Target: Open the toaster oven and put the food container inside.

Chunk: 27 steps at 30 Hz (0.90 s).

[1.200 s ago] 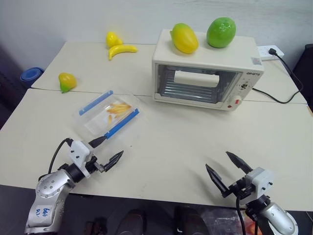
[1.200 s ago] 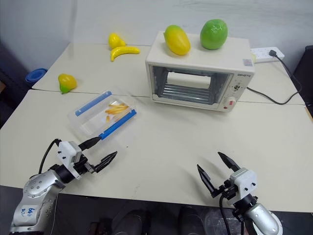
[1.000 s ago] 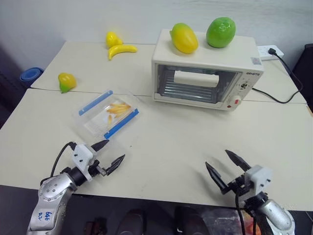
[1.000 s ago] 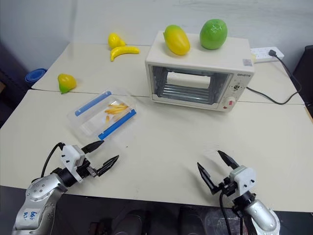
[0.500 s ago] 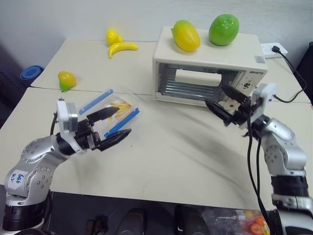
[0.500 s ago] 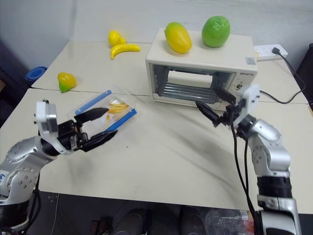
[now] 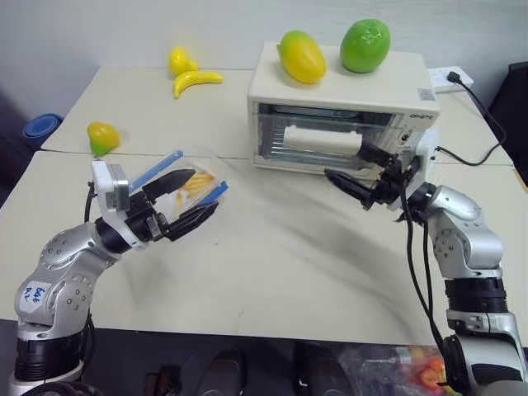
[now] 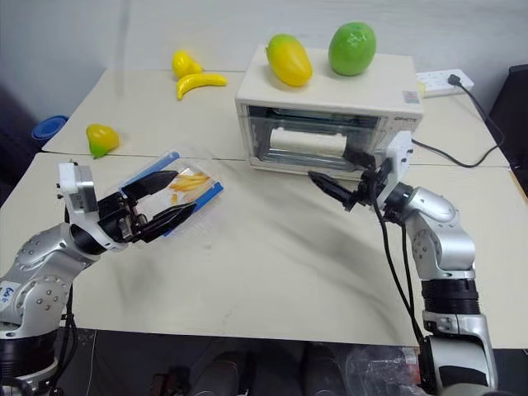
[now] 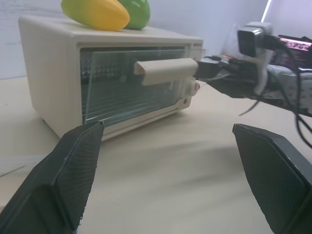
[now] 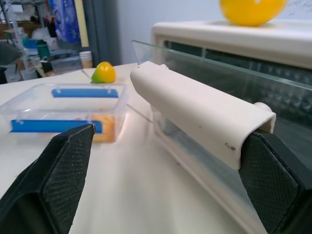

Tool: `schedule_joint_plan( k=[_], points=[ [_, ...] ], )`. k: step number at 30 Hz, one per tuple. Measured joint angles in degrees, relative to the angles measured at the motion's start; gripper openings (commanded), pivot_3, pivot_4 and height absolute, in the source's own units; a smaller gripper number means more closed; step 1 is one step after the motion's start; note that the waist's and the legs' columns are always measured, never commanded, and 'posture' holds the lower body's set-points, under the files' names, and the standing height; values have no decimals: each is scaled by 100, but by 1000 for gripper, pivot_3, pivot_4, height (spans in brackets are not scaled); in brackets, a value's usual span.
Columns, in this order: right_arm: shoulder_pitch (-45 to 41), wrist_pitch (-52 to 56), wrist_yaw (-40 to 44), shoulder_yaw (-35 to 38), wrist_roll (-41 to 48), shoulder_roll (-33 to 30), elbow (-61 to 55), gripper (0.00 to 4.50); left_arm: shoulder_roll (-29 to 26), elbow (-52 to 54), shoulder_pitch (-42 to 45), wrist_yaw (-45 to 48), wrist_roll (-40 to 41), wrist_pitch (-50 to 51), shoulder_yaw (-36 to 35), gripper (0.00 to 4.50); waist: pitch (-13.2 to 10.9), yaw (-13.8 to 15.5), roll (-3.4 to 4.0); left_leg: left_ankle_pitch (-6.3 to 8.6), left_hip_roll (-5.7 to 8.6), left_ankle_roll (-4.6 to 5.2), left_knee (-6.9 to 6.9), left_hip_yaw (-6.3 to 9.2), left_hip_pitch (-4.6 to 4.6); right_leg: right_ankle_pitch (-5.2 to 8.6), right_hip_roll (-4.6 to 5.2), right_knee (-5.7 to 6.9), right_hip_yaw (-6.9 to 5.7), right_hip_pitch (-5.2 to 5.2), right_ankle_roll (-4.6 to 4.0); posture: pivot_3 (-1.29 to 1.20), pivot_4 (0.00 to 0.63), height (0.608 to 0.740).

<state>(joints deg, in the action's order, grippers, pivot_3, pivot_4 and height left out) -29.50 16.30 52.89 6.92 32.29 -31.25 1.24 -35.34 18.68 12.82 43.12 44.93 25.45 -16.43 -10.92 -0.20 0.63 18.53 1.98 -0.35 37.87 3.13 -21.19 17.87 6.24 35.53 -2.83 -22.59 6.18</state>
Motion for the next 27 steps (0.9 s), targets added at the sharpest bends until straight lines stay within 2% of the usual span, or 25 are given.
schedule_joint_plan(
  k=[2, 6, 12, 17, 18, 23, 27],
  points=[
    [193, 43, 55, -8, -10, -36, -209, 4446, 56, -164, 95, -4, -107, -42, 81, 4500, 0, 1, 0, 0, -3, 0, 0, -8, 0, 0, -1, 4, 2, -6, 0, 0, 150, 740],
    [799, -174, 228, -90, -296, -248, -603, 4500, 244, -839, 810, -202, -476, -79, 284, 3638, -2, 38, -4, 0, 0, 0, 1, -7, -3, 0, -23, 6, -1, -10, 0, 0, 150, 740],
    [1315, -776, 271, -316, -833, -187, -695, 4500, 780, -2400, 2483, -489, -1426, -509, 884, 1772, -5, 8, -12, 1, 2, 6, 9, -41, 0, -12, -37, 26, 11, -12, 21, 0, 150, 740],
    [1345, -1163, 171, -354, -1045, -12, -650, 4500, 1189, -3615, 3162, -311, -2183, -1134, 1490, 155, -6, -8, -13, 0, -4, 4, 10, -46, 0, -12, -52, 27, 15, -21, 21, 0, 150, 740],
    [1381, -1258, 142, -359, -1084, 18, -631, 4500, 1196, -3856, 3253, -215, -2422, -1361, 1658, 24, -6, -5, -13, 0, -10, 4, 10, -47, 0, -12, -54, 27, 15, -21, 21, 0, 150, 740],
    [1905, -1481, -5, -337, -1219, 19, -631, 4500, 1195, -4231, 3381, 289, -3154, -1964, 2261, 24, -6, 37, -14, 1, -6, 5, 12, -47, -5, -12, -49, 25, 17, -21, 21, 0, 150, 740],
    [3080, -1555, -25, 33, -1179, -112, -980, 4500, 972, -4025, 3158, 665, -3590, -2318, 2632, 24, -6, 129, -13, 2, -6, 6, 8, -46, -6, -12, -48, 21, 16, -20, 21, 0, 150, 740]
  ],
)
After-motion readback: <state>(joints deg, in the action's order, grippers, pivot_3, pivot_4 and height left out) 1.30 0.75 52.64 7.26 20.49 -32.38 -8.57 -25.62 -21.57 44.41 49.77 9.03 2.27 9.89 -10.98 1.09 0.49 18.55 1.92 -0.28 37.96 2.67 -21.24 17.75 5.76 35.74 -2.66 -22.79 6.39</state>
